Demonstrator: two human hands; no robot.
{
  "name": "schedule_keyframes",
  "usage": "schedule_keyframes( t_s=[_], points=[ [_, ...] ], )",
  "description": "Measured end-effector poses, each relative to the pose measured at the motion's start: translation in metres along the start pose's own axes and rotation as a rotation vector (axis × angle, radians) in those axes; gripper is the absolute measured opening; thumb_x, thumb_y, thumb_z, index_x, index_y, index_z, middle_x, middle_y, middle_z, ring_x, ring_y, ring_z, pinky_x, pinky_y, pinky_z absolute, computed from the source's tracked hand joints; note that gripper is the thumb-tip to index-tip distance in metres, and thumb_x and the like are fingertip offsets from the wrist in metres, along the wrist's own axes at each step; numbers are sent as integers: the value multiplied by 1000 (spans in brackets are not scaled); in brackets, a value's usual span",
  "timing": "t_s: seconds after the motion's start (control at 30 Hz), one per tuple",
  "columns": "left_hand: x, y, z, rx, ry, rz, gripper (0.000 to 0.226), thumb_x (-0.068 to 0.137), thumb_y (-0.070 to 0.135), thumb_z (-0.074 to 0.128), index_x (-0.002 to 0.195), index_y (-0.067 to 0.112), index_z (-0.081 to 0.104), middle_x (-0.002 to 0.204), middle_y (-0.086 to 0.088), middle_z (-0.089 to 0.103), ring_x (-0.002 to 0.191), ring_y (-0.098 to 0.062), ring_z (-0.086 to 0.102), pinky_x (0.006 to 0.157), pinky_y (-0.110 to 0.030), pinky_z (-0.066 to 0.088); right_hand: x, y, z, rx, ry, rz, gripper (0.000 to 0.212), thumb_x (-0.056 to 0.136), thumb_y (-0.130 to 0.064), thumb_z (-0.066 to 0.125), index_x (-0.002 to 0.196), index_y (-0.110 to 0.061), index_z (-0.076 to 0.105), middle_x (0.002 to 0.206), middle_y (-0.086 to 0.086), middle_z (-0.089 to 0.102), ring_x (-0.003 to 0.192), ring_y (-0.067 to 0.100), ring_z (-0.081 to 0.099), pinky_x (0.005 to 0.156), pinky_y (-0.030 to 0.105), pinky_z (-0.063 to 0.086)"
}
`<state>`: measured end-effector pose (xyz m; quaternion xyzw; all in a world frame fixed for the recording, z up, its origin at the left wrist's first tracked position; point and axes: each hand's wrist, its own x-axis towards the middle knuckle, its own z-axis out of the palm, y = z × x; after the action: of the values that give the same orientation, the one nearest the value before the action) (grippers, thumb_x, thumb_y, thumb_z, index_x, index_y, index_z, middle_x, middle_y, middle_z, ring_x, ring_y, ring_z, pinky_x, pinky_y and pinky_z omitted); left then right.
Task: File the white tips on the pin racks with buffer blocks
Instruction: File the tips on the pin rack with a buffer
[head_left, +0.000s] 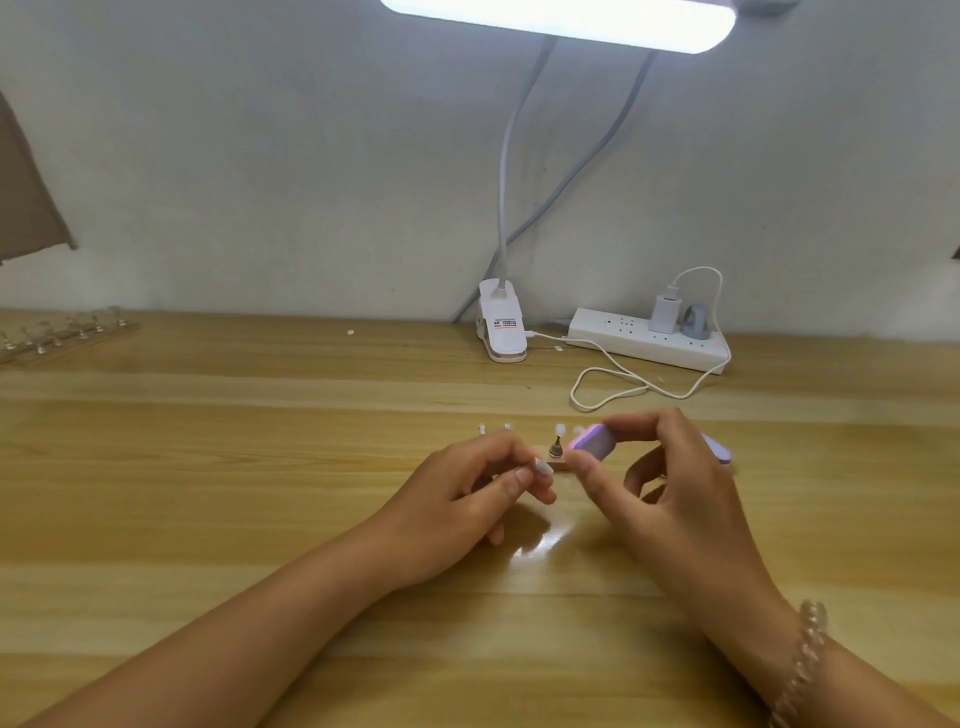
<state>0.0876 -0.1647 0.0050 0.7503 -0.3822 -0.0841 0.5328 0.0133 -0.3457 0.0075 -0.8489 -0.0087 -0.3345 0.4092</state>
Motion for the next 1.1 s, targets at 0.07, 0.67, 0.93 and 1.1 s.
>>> schedule_keyframes(
  t_s=[0.07,0.67,0.93,1.1],
  points=[
    [0,-1,-1,29,6,-1,18,101,1,49,103,8,65,81,13,66,55,-4,54,60,-22,44,-6,-6,4,-24,-93,-83,38,74,-48,75,104,-31,59,100,-17,60,69,14,60,56,22,47],
    [2,-2,0,58,36,1,21,97,-3,53,98,12,68,73,22,64,49,-7,51,56,-20,43,-8,-9,3,-100,-140,-129,31,83,-40,75,110,-29,65,100,-16,62,66,12,60,57,21,46],
    [1,0,0,10,39,18,15,99,2,53,97,10,65,76,17,66,51,-9,51,57,-22,45,-6,-8,1,-129,-93,-130,31,83,-41,71,111,-29,64,103,-17,61,64,12,59,56,21,44],
    [2,-2,-1,44,38,1,14,100,3,53,99,8,66,78,19,65,52,-9,53,59,-22,45,-4,-4,4,-126,-143,-51,33,80,-47,68,110,-34,64,102,-17,64,64,13,59,59,23,45]
  ],
)
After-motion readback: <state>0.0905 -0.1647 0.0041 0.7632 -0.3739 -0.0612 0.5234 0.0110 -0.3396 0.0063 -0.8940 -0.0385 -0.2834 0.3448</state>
